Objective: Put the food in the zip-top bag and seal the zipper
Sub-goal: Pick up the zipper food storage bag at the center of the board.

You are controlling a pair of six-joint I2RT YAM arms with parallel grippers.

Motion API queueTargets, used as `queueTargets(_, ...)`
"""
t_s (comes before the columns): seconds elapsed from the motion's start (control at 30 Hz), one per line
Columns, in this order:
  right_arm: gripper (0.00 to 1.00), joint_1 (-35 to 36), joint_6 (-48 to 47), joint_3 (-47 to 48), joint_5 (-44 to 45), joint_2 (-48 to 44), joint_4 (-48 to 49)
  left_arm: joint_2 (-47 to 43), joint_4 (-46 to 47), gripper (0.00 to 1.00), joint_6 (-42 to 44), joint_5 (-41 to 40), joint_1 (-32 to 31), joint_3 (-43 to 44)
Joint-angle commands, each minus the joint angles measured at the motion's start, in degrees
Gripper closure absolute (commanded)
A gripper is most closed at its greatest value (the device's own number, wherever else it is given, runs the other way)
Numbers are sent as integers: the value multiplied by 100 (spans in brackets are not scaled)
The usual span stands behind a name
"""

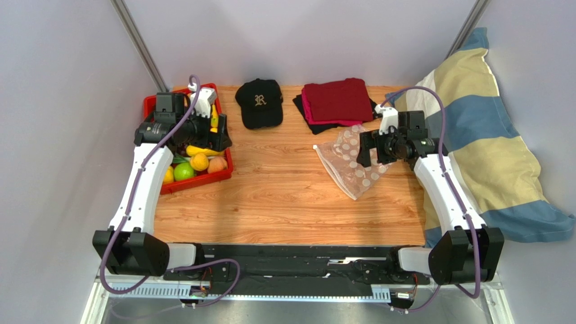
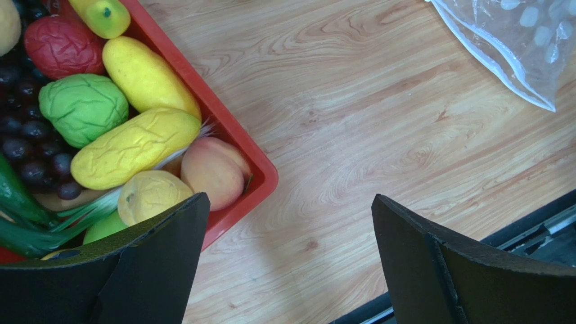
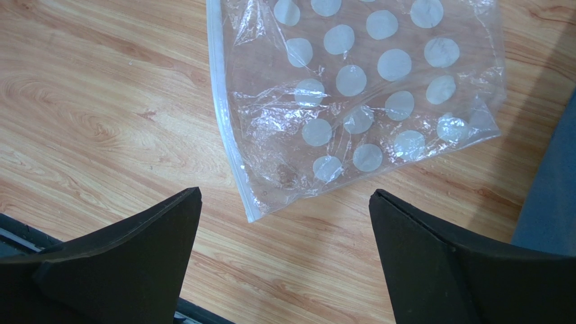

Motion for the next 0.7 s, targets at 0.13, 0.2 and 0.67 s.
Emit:
queueTargets(0.13,0,685,-295,553,327,435,263,-677,265,1,111,-467,-29,76)
queueTargets(0.2,0,861,-374,650,563,566,255,-765,361,1,-28,-608,-29,85)
queueTargets(0.67,4,2593,-779,1046,2471,1831,193,-1161,687,1,-311,-1575,-46,-64)
